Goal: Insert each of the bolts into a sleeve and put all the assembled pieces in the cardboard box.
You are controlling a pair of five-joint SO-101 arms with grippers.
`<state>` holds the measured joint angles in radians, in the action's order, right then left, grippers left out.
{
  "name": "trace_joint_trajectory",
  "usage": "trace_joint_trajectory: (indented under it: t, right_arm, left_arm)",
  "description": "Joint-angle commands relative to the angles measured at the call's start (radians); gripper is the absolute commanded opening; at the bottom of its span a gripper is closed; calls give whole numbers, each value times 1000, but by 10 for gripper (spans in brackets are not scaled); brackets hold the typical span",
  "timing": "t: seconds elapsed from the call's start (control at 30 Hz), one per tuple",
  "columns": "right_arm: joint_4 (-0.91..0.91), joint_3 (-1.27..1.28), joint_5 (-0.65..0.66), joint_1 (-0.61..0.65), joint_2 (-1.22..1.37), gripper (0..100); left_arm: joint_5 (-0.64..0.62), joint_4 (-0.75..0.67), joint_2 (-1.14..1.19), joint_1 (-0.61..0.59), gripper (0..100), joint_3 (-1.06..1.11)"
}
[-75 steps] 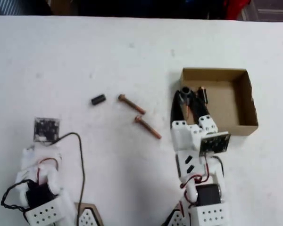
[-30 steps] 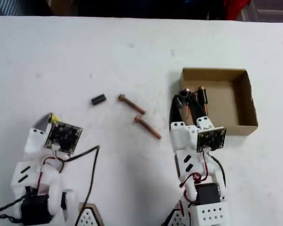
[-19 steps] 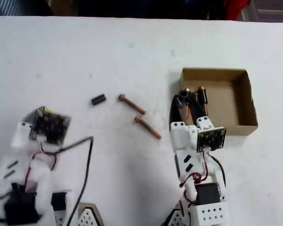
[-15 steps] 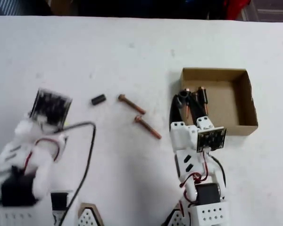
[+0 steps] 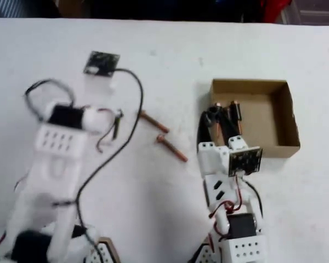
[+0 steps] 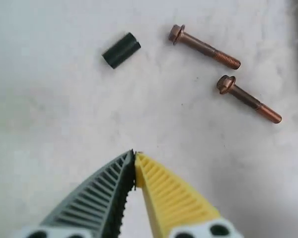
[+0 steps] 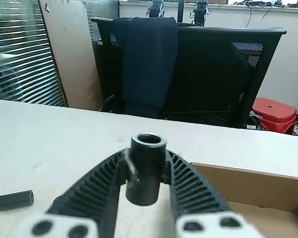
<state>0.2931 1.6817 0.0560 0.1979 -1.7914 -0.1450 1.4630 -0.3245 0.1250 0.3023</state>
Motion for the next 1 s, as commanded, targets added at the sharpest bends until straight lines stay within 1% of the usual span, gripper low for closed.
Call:
trace_joint_trajectory:
  t: [0.0,0.07,0.17,0.33,0.4,0.47,0.53,0.63,0.73,0.8,0.97]
  right_arm:
    - [4,8,-2,-10,-7,17]
    - [4,8,-2,-10,-7,17]
    - [5,8,-2,-10,-7,17]
    - [7,8,-2,-10,-7,17]
    - [21,8,-2,-10,-7,17]
    - [27,8,-2,-10,-7,17]
    - [28,8,-2,-10,-7,17]
    - [35,8,-2,-10,-7,17]
    - [35,8,-2,-10,-7,17]
    - [35,8,-2,-10,-7,17]
    - [35,8,-2,-10,-7,17]
  left_arm:
    - [-114,17,117,42,20,-129]
    - [-150,18,170,68,20,-167]
    - [-163,-3,236,97,20,-186]
    - [-176,-141,354,131,20,-187]
    - [-244,-196,397,131,22,-187]
    - [-316,-241,433,130,52,-187]
    - [-384,-264,455,130,118,-187]
    - [-552,-304,487,130,227,-187]
    - [-677,-351,521,128,299,-187]
    - [-720,-390,545,127,317,-187]
    - [-856,-468,605,111,317,-187]
